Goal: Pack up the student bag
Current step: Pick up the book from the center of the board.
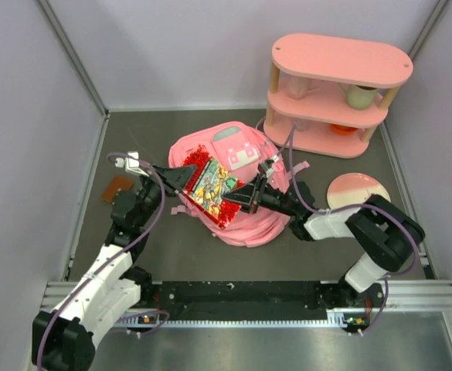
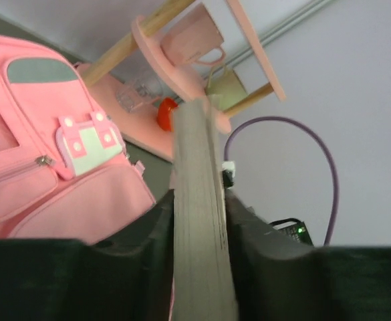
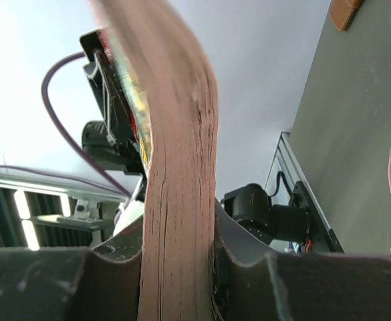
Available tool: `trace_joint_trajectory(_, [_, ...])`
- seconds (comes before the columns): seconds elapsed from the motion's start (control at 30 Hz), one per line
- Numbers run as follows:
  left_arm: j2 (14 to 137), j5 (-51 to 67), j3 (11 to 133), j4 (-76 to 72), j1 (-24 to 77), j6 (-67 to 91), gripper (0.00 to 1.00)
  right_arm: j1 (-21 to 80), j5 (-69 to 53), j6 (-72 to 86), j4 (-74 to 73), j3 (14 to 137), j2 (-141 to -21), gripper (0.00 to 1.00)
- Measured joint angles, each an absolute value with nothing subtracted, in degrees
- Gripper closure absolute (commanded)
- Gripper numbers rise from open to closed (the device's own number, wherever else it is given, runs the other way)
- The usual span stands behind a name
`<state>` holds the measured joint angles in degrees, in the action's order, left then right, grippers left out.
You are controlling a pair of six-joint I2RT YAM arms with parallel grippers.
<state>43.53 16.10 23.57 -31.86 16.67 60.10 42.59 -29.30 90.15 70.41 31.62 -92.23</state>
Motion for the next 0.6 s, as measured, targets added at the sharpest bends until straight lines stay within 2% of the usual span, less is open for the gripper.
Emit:
trace_joint_trajectory(0.1, [43.4,16.2,24.8,-27.0,16.8,57.5,0.08,42.6,-27.6,87.4,67.7,28.8,-88.4,1.0])
trace_joint_trajectory(0.17, [43.3,16.3,27.6,-21.0,17.0,54.3,0.03,42.6,-25.6,83.8,61.2,26.2,-82.1,1.0])
trace_joint_trajectory(0.33, [42.6,13.5,35.2,-7.1,17.0,44.8,0.01,42.5,-16.1,72.1,34.2,25.8,-62.8,1.0])
trace_joint_trajectory(0.47, [42.6,12.4,38.4,1.3,17.0,37.5,0.01,42.2,-1.7,64.2,10.8,28.3,-48.8,1.0])
trace_joint_trajectory(0.6, [46.1,10.5,41.5,8.2,19.1,31.0,0.01,42.1,11.7,60.5,-5.4,28.6,-38.2,1.0])
